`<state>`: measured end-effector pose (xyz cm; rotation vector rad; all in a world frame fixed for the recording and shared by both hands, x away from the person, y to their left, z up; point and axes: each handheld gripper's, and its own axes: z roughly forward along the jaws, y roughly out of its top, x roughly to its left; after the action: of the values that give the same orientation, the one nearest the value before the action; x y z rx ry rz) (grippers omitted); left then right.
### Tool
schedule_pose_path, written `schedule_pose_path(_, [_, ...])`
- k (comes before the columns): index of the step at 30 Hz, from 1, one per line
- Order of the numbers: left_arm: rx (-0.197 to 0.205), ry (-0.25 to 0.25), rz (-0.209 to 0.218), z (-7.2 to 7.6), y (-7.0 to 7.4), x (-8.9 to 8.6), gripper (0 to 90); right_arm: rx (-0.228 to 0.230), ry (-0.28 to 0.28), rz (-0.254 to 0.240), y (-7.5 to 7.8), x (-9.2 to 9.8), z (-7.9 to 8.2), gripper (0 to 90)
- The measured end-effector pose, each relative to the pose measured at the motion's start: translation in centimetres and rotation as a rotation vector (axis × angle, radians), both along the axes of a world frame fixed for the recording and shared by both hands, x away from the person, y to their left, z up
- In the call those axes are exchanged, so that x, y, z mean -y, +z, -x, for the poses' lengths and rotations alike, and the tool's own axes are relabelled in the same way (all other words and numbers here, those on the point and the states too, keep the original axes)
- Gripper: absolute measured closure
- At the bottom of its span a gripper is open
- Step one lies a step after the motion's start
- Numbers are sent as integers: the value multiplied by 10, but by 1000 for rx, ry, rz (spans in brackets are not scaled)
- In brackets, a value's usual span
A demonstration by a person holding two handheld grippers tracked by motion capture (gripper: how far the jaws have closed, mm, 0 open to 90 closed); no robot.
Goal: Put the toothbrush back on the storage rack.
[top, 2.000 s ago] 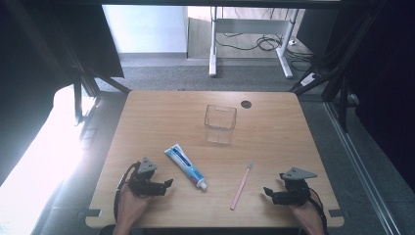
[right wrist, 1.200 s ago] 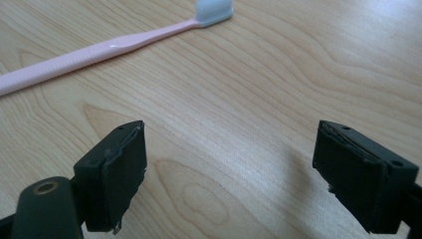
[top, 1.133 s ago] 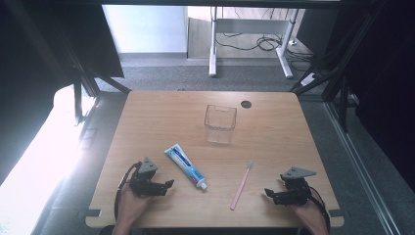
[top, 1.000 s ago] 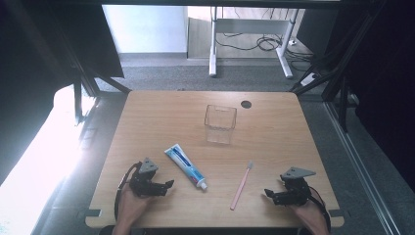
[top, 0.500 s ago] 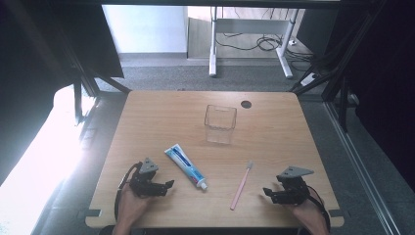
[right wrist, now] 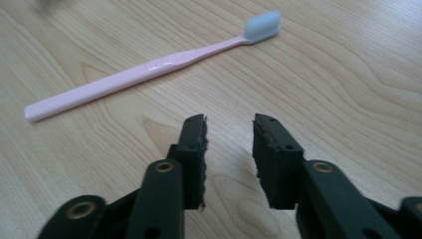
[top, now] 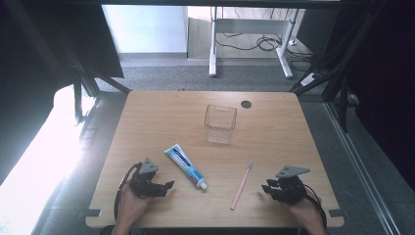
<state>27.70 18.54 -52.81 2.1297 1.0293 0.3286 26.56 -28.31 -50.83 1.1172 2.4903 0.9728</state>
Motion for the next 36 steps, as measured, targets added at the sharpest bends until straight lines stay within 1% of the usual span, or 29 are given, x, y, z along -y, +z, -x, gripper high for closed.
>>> schedule_pose_path(1, [1, 0, 0, 0, 0, 0, 134, 0, 0, 0, 0, 0, 0, 710])
schedule_pose_path(2, [2, 0, -1, 0, 0, 0, 134, 2, 4, -8, 2, -1, 0, 767])
schedule_pose_path(3, [1, 2, -2, 0, 0, 0, 134, 4, 12, -13, 2, -1, 0, 790])
schedule_pose_path(4, [1, 2, -2, 0, 0, 0, 134, 4, 12, -13, 2, -1, 0, 790])
schedule_pose_path(5, [3, 1, -3, 0, 0, 0, 134, 1, 24, -17, 3, -3, 0, 829])
schedule_pose_path(6, [3, -1, -4, 0, 0, 0, 134, 1, 24, -17, 3, -3, 0, 829])
schedule_pose_path(8, [6, -3, -6, 0, 0, 1, 134, 1, 41, -18, 4, -6, 0, 869])
schedule_pose_path(9, [7, -4, -7, 0, 0, 1, 134, 1, 41, -18, 4, -6, 0, 869])
schedule_pose_path(11, [5, -9, 1, 0, -1, 1, 134, 0, 55, -20, 4, -8, -1, 895])
schedule_pose_path(14, [5, -16, 0, 0, -1, 2, 134, -3, 64, -23, 4, -12, -1, 900])
schedule_pose_path(15, [5, -20, -2, 0, -2, 2, 133, 2, 75, -27, 5, -14, -2, 900])
schedule_pose_path(17, [8, -22, -7, 0, -2, 3, 133, 4, 78, -28, 6, -16, -2, 900])
schedule_pose_path(19, [12, -22, -13, 0, -2, 3, 133, 4, 97, -38, 6, -22, -3, 900])
schedule_pose_path(22, [15, -17, -11, 0, -2, 3, 133, 5, 126, -45, 6, -29, -4, 900])
schedule_pose_path(24, [16, -16, -11, 0, -2, 3, 133, 7, 136, -46, 6, -32, -4, 900])
schedule_pose_path(26, [16, -16, -8, 0, -2, 2, 133, 1, 156, -43, 5, -40, -3, 900])
schedule_pose_path(27, [16, -16, -8, 0, -2, 2, 133, 1, 156, -43, 5, -40, -3, 900])
schedule_pose_path(31, [19, -11, -1, 0, -2, 2, 134, -10, 182, -66, 4, -50, -4, 900])
schedule_pose_path(36, [17, -6, -5, 0, -2, 2, 134, -19, 202, -70, 1, -59, -5, 900])
